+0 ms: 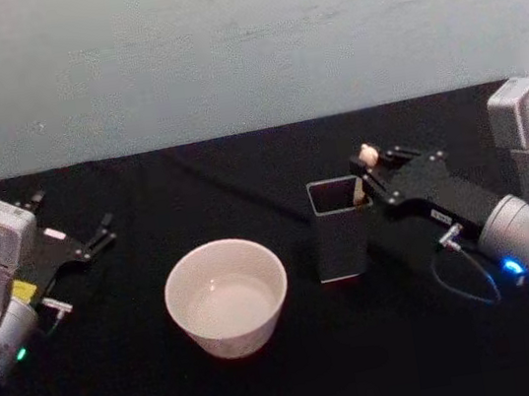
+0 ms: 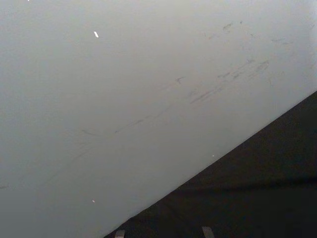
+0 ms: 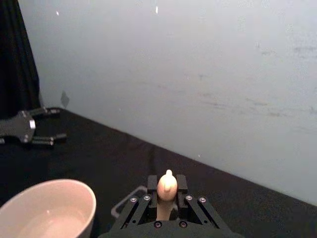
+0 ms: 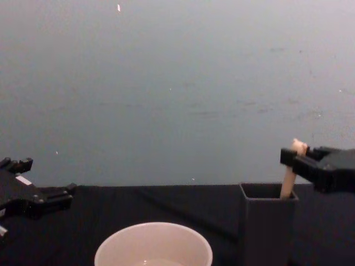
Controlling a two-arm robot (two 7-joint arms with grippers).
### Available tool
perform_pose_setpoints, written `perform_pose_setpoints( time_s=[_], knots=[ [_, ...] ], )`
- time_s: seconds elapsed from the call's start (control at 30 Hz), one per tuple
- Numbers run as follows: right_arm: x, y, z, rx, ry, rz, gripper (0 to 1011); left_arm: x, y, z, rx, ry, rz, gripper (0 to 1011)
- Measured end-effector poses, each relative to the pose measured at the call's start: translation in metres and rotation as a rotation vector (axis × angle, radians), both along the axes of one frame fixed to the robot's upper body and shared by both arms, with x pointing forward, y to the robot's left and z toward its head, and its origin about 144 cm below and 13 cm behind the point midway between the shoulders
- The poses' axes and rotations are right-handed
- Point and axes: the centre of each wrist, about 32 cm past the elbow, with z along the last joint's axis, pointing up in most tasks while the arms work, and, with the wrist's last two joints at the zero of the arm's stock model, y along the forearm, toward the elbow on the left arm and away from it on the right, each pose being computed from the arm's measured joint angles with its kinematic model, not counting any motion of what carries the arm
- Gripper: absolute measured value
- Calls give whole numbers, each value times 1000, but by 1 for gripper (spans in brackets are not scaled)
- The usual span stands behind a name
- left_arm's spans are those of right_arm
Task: Pick up the stirring spoon with one hand, stir inside the cup, then place it back in its original position.
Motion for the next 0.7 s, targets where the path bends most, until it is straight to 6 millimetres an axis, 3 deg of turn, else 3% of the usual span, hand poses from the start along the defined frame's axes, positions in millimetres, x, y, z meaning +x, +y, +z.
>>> perform_pose_setpoints(
  time_s=[0.7],
  knots=[
    [1,-14,42,121,-18,18,214,0,0,0,0,0,0,1001]
  ],
)
